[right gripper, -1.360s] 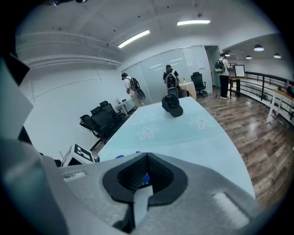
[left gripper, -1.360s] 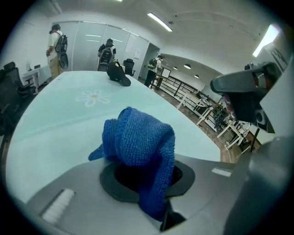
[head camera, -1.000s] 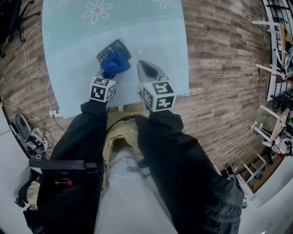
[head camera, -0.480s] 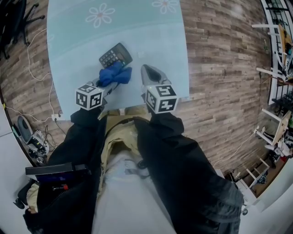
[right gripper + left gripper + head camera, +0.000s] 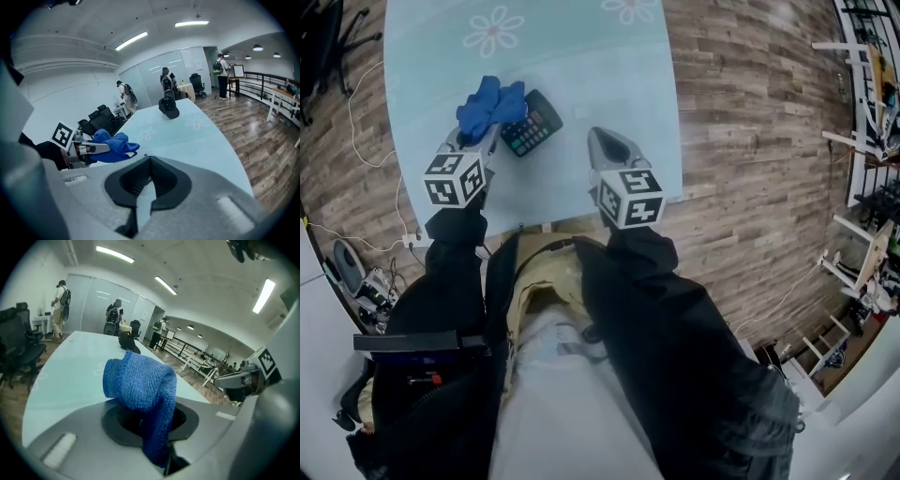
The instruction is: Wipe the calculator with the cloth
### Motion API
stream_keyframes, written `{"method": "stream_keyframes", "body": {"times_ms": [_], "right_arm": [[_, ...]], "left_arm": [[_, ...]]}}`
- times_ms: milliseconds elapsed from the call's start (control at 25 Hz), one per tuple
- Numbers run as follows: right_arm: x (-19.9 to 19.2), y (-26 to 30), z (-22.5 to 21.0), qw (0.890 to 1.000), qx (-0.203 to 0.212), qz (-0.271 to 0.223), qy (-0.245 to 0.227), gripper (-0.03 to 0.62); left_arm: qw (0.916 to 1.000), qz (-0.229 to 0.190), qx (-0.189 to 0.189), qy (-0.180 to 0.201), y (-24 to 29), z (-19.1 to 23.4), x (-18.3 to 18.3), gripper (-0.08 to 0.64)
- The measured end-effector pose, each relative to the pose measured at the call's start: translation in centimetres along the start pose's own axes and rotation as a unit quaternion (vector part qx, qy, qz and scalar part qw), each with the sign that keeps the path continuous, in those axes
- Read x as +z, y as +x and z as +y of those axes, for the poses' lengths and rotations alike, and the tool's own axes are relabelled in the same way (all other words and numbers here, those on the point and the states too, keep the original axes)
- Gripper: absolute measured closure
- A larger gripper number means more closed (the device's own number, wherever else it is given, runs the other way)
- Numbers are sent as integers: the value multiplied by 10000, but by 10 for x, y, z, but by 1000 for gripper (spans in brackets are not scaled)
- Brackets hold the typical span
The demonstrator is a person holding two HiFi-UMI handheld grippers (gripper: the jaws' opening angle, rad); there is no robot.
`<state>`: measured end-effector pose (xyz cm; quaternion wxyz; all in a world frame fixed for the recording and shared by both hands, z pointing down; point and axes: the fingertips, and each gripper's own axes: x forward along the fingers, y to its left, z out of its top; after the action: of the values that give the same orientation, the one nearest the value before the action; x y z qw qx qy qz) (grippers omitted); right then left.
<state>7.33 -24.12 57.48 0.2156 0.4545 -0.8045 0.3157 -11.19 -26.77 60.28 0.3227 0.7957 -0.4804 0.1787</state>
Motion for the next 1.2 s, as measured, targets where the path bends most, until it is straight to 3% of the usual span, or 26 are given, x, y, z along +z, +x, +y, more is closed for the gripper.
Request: {"method": "stream_keyframes", "body": {"times_ms": [120, 280, 520, 800, 1200], "right_arm": [[0, -2, -8, 10000, -80, 5, 44, 594], [-3, -8, -18, 9998, -189, 14, 119, 594], [-6, -9, -24, 9994, -260, 17, 240, 594], [-10, -8, -13, 9997, -146, 15, 215, 594], [-9, -20, 1, 9998, -52, -138, 136, 594]], "left_arm": [[9991, 197, 312, 213, 20, 10, -7, 482], [9961, 769, 300, 323, 45, 6, -44, 482], [9915, 1255, -15, 329, 60, -19, -85, 482], [9875, 1483, -372, 372, 58, -47, -109, 482], [9800, 1615, -1159, 57, 34, -97, -134, 482]]}}
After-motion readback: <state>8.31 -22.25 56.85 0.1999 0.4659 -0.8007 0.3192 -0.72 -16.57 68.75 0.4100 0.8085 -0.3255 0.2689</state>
